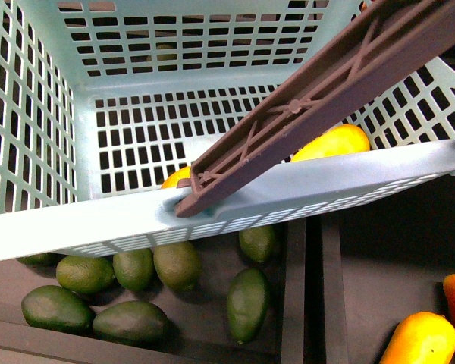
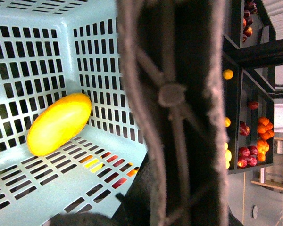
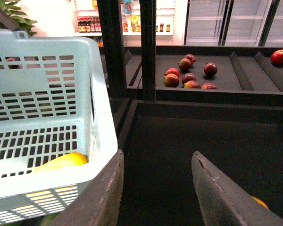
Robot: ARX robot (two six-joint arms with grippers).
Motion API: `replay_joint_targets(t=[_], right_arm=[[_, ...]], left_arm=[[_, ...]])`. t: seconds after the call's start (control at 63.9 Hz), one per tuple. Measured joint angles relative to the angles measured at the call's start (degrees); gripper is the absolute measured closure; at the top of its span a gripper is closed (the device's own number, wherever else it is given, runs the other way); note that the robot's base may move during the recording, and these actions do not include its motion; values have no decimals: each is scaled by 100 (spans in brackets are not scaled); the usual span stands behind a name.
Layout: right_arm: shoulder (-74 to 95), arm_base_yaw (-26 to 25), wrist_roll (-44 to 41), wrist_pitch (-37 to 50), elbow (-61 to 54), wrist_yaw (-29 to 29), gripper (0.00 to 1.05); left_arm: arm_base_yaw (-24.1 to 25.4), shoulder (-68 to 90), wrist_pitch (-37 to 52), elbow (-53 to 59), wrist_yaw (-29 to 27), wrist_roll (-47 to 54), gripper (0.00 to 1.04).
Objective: Pick lemon and mango into basket
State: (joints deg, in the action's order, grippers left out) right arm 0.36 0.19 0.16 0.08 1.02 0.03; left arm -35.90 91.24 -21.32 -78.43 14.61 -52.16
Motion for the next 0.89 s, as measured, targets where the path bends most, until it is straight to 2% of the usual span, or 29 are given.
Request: replay_joint_targets(t=[0.266,0.611,0.893], right_arm=[[0,0,2,0,0,0,7],[-9,0,2,0,0,13,9],[-15,0,2,-11,0,13,9]], left_arm=[[0,0,0,-2,0,0,100],[-63,0,0,0,151,-66,100],[-31,-7,2,0,-15,-20,100]])
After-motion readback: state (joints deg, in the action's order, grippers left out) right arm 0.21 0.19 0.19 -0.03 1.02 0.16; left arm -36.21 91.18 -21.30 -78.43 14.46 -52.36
